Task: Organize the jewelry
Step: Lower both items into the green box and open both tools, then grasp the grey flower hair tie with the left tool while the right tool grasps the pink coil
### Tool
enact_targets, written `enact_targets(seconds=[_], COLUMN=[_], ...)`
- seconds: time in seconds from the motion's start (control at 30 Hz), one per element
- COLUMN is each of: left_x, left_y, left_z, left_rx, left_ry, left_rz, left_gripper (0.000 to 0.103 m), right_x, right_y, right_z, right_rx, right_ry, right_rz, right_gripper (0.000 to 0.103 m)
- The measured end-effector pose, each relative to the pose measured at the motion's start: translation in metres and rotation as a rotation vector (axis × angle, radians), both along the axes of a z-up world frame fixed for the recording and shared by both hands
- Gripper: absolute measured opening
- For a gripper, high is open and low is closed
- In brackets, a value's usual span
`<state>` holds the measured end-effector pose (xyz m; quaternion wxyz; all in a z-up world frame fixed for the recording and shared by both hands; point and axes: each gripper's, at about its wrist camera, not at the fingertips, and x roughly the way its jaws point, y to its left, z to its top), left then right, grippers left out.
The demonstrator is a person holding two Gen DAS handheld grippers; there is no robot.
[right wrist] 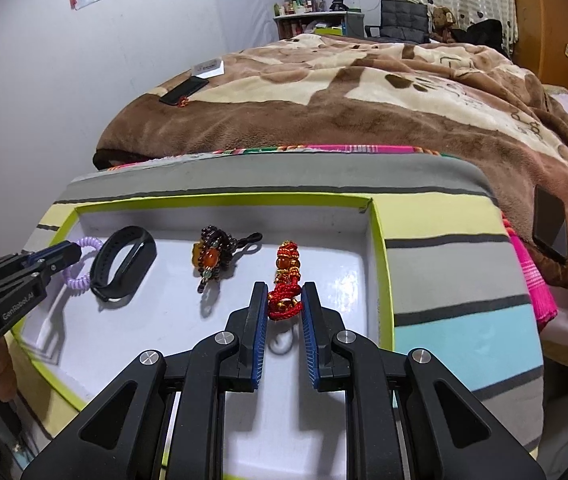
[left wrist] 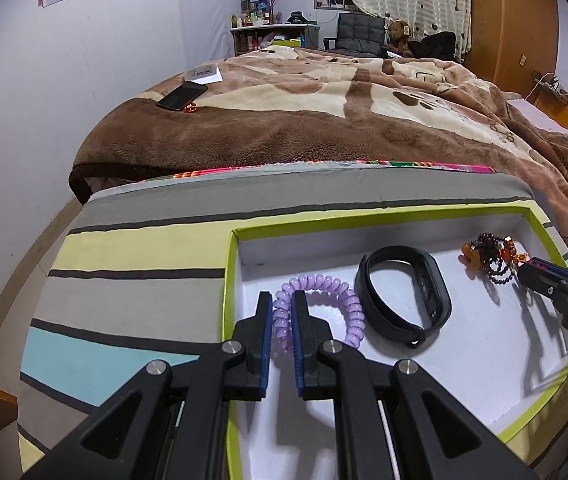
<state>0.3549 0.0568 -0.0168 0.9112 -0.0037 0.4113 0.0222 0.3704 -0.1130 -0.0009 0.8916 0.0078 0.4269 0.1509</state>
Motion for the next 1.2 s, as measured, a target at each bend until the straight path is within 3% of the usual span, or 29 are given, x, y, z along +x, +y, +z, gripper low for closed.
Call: enact_targets(seconds=[0.17,0.3,0.53,1.2], left_x=[-0.002,-0.008,-0.026,-0.164], left_y=[0.002,0.004,0.003,0.002], left_z=[0.001,0.005,0.017,0.055], left_rx=[-0.013,-0.035,-0.051,-0.101], left_ry=[-0.006,-0.016,-0.049,-0.211], left_rz=[-0.001,-0.01,-0.02,-0.059], left_gripper=[0.011,0.021,0.023,0.023], right_x=[0.002,-0.002,-0.021,-0.172], right_y=[0.0,0.001,-0.005,-0.017], right_z=[0.0,0.003,0.017,0.051], right_rx=[0.001,0.002,0.021,0.067], right_ry=[0.007,-0.003,-0.04,-0.19], right_rz=[0.003,0.008,0.01,0.049], right_gripper=[0.018,0.023,0.024,0.024])
